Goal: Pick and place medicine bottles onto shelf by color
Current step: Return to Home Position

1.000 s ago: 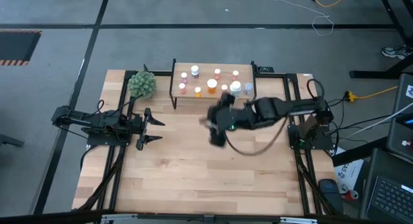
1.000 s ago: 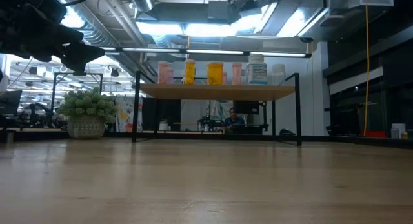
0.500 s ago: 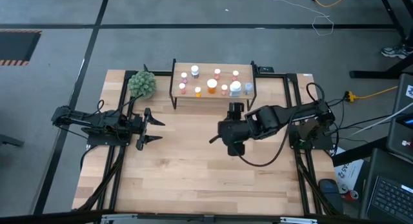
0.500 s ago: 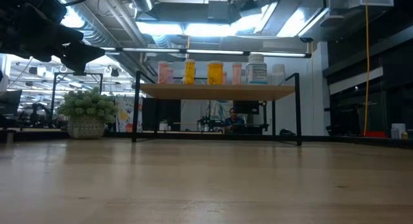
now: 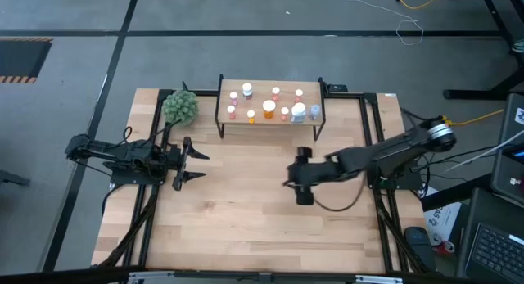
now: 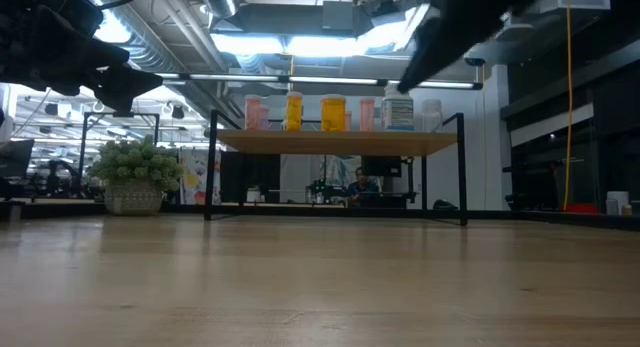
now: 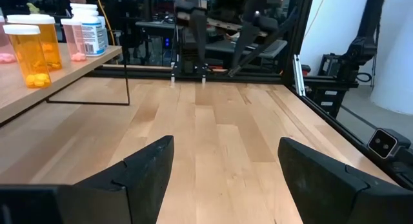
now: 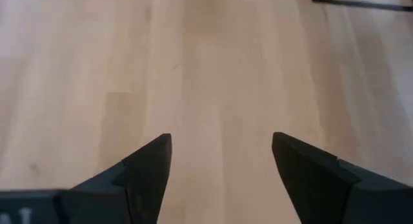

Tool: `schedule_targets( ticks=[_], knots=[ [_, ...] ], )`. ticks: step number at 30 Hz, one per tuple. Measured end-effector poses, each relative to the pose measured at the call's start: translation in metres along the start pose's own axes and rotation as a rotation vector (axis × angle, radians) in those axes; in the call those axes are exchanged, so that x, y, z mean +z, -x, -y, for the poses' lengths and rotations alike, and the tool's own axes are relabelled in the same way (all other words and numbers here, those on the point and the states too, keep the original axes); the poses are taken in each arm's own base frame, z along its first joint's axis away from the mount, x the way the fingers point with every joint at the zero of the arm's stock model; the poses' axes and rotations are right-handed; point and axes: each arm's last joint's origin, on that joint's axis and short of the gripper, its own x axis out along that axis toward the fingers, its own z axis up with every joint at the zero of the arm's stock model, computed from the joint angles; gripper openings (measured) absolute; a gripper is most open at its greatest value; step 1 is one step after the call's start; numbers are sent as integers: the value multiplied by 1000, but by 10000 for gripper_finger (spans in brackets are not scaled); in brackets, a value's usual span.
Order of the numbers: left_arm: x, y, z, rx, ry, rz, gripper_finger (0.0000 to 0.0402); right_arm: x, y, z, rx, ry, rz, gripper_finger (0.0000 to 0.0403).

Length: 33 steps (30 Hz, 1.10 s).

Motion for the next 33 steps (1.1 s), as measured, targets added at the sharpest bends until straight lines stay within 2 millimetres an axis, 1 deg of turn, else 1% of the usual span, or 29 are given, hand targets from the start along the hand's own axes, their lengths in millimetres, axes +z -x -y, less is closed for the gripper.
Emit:
schedule_targets(
  ticks=[3,8,12,15,19,26,29,33],
  knots=[
    [0,0,0,0,0,0,274,-31,6,3,53,-54,110,272],
    [0,0,0,1,0,0,274,-85,15,10,164,-90,177,272],
    [0,0,0,0,0,0,274,-119,22,20,168,-133,226,272],
    [0,0,0,1,0,-1,274,-138,29,26,182,-173,270,272],
    [0,0,0,0,0,0,274,-154,42,33,199,-185,358,272],
    [0,0,0,11,0,0,274,-167,68,48,220,-260,563,272],
    [0,0,0,11,0,0,274,-173,73,55,205,-290,625,272],
    [0,0,0,11,0,1,274,-183,75,63,174,-326,685,272]
  ],
)
